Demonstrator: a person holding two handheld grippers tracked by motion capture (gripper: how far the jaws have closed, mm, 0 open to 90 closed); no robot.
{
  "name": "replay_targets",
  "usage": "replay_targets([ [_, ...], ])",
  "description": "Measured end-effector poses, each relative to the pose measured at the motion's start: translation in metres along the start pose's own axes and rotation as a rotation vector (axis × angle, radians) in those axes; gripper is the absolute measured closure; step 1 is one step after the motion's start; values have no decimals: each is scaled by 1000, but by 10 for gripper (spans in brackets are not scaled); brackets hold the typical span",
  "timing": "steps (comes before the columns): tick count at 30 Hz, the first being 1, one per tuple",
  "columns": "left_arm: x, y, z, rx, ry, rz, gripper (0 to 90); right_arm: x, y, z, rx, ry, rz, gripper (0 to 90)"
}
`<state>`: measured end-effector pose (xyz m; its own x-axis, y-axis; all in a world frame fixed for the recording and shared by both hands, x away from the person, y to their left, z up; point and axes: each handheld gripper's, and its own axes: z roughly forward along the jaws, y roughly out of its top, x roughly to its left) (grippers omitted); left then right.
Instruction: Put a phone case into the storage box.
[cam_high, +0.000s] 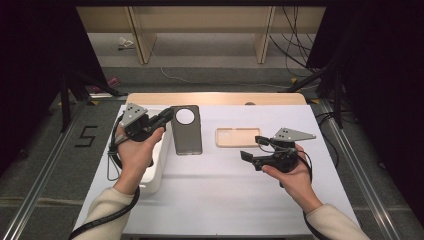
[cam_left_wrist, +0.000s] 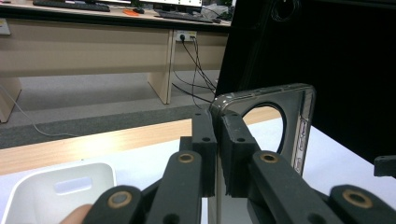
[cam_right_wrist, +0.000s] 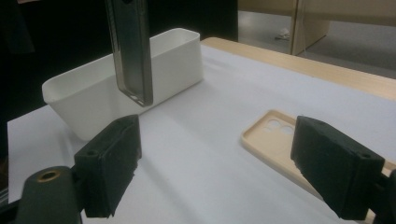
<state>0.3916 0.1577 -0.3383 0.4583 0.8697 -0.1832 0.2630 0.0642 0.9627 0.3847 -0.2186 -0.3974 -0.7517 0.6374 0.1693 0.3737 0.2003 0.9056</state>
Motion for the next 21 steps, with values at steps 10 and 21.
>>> replay_targets([
  [10, 5, 4, -4, -10, 12, -1, 849, -3, -5, -8, 12, -24, -26, 170],
  [21, 9, 7, -5, -17, 21, -1, 849, -6, -10, -16, 20, -48, -36, 170],
])
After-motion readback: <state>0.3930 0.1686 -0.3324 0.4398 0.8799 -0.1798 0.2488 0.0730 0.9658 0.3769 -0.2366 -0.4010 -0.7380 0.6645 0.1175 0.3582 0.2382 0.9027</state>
